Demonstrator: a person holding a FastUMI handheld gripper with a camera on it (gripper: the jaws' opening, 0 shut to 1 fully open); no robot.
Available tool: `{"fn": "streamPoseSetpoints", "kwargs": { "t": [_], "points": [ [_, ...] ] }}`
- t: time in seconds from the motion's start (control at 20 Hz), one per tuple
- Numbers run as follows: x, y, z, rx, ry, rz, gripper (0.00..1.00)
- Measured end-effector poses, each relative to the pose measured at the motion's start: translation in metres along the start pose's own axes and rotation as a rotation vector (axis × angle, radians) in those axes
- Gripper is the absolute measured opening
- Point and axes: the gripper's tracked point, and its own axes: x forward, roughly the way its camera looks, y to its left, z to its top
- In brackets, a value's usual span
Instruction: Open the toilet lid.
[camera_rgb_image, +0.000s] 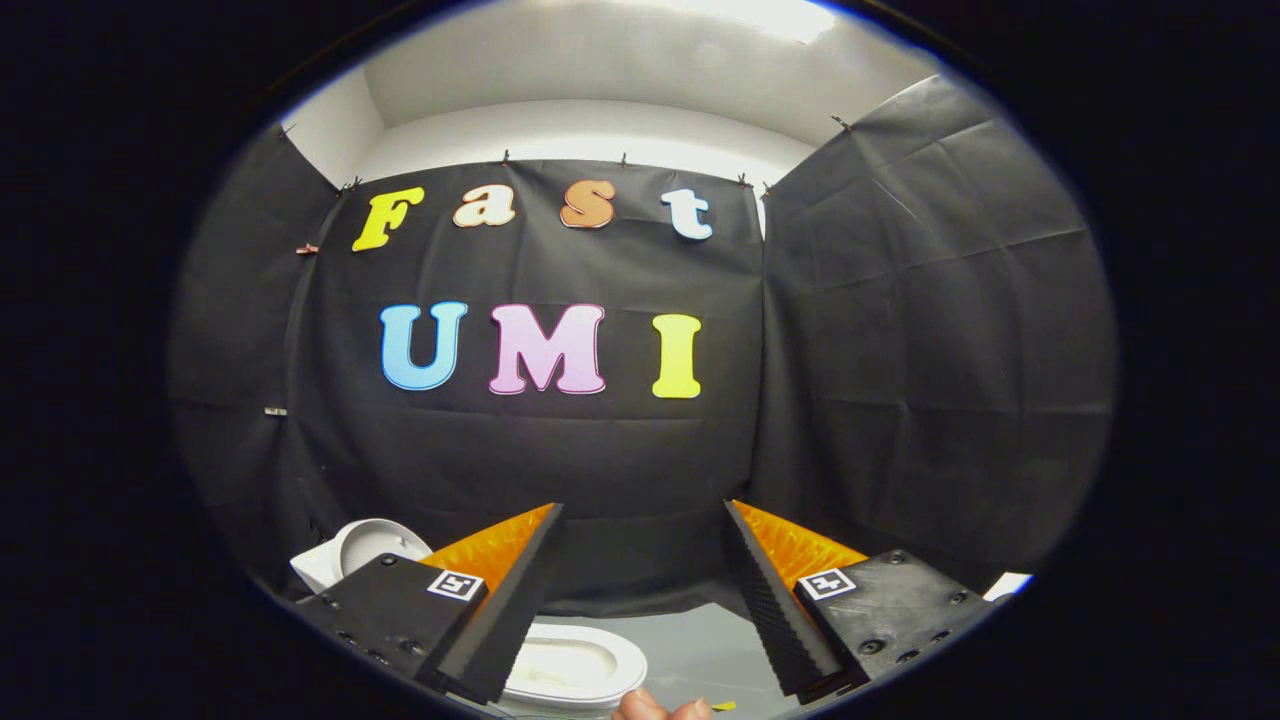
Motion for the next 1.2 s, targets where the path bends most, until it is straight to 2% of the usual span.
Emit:
{"fn": "streamPoseSetpoints", "kwargs": {
  "t": [0.5, 1.2],
  "points": [
    [-0.001, 0.025, -0.009, -0.008, 0.025, 0.065, 0.98],
    [-0.005, 0.051, 0.003, -0.009, 0.000, 0.081, 0.98]
  ]
}}
